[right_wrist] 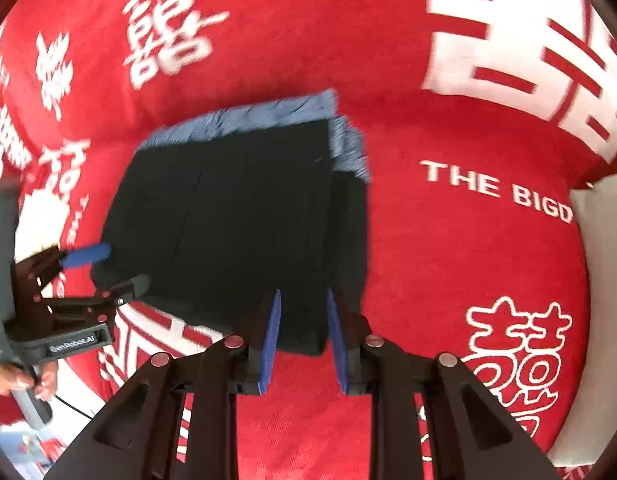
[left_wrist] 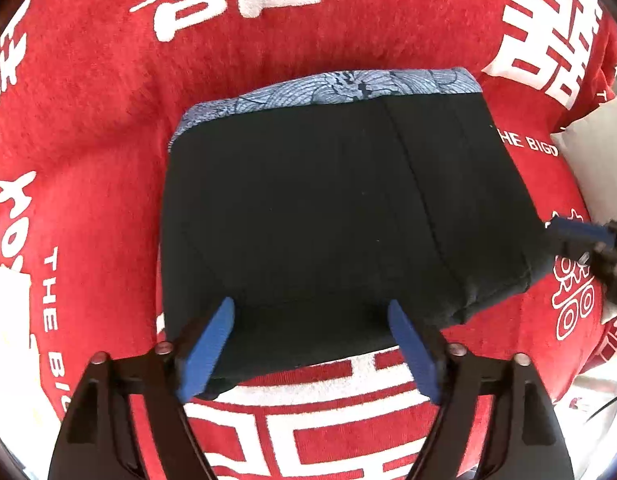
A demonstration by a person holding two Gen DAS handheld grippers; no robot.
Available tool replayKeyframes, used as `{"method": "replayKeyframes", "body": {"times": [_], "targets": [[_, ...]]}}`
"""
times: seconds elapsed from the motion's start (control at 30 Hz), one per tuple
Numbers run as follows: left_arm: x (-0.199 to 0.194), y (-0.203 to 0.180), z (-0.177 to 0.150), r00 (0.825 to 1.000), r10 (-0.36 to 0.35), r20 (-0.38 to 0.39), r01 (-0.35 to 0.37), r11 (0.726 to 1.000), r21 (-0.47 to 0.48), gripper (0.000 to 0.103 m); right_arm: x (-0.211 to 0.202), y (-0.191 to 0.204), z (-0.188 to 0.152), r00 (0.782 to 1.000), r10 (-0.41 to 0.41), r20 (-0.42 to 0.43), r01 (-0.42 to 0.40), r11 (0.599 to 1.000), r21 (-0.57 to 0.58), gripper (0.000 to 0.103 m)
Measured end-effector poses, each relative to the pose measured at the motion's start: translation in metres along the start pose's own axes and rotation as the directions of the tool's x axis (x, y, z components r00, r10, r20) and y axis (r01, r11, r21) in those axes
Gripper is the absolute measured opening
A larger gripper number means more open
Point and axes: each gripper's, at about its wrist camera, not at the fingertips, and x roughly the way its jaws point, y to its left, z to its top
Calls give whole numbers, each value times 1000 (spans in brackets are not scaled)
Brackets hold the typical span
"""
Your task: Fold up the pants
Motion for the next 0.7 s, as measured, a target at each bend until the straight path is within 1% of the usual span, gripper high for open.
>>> {"method": "replayKeyframes", "body": {"times": [0.03,0.1,0.23,0.4,0.7], "targets": [[0,-1,0,1000,9,-5,-9,1000,4,82,5,3,-2,1000,-12,-13,12,1000,-17,28],[1,-4,0,1000,17,-14,-17,1000,8,82,19,7,-7,998,-54,-35,53,998,-41,28],[-3,-4,-2,999,42,-25,-41,999,22,82,30,2,-12,997,-50,-52,49,999,-6,28],[-5,3,-2,998,45,-37,-45,999,-1,82,27,5,-16,995,-89,-45,88,996,-23,28],[-8,5,-4,998,49,-43,-49,999,-11,82,19,-17,-15,995,-73,-64,76,996,41,29]]}}
